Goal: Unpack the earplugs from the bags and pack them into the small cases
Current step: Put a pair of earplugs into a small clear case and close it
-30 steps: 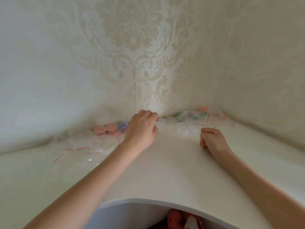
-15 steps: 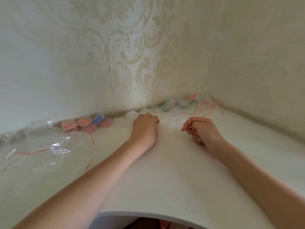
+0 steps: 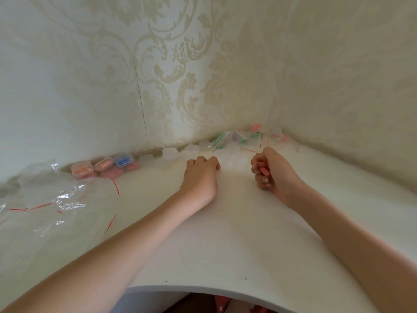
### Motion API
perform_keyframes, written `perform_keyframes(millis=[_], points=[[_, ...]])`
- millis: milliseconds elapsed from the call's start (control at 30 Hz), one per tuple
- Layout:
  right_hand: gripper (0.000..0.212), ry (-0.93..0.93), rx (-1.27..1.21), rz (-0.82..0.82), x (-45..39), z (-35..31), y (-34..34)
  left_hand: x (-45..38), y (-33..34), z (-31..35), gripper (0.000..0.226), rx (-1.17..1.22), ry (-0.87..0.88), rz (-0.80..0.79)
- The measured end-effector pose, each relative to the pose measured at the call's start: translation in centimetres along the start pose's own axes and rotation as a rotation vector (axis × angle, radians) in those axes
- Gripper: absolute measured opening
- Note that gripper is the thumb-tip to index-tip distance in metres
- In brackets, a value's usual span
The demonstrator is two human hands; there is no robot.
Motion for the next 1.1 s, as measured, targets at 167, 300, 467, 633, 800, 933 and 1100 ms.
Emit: perform_keyframes(millis=[167, 300, 467, 633, 800, 933, 1100], points=[[0.038, -0.191, 0.243, 0.012, 0.0, 0.2, 0.3, 0.4, -0.5, 0.9, 0.053, 0.279, 0.146, 0.161], [0.023, -0.241, 0.279, -0.044, 0.2, 0.3, 0.8, 0.8, -1.1, 2.1, 0.064, 0.317, 0.332, 0.293], [0.029, -0.229, 0.361, -0.111, 0.7, -0.1, 1.2, 1.5, -0.8, 2.9, 0.065, 0.197, 0.495, 0.321], [0.018, -0.362, 0.574, -0.036, 1.0, -0.2, 1.5, 1.7, -0.6, 3.3, 0.064, 0.209, 0.551, 0.274], [0.040, -0.324, 0.404, -0.089, 1.5, -0.6, 1.6, 1.2, -1.0, 2.5, 0.040, 0.314, 0.474, 0.293], [0.035, -0.290, 0.382, -0.097, 1.5, -0.6, 1.6, 0.9, -1.1, 2.2, 0.035, 0.352, 0.437, 0.325], [0.049, -0.267, 0.457, -0.083, 1.2, -0.7, 1.4, 0.7, -1.0, 2.1, 0.033, 0.432, 0.373, 0.304]])
Point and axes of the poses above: each hand's wrist, its own x-axis away from the middle knuckle, its own y-axis out of the palm, z = x × y, the point moved 3 cm from there along -x, towards the middle knuckle, and after that the axes turned 2 degrees about x, right-handed, at the moved point
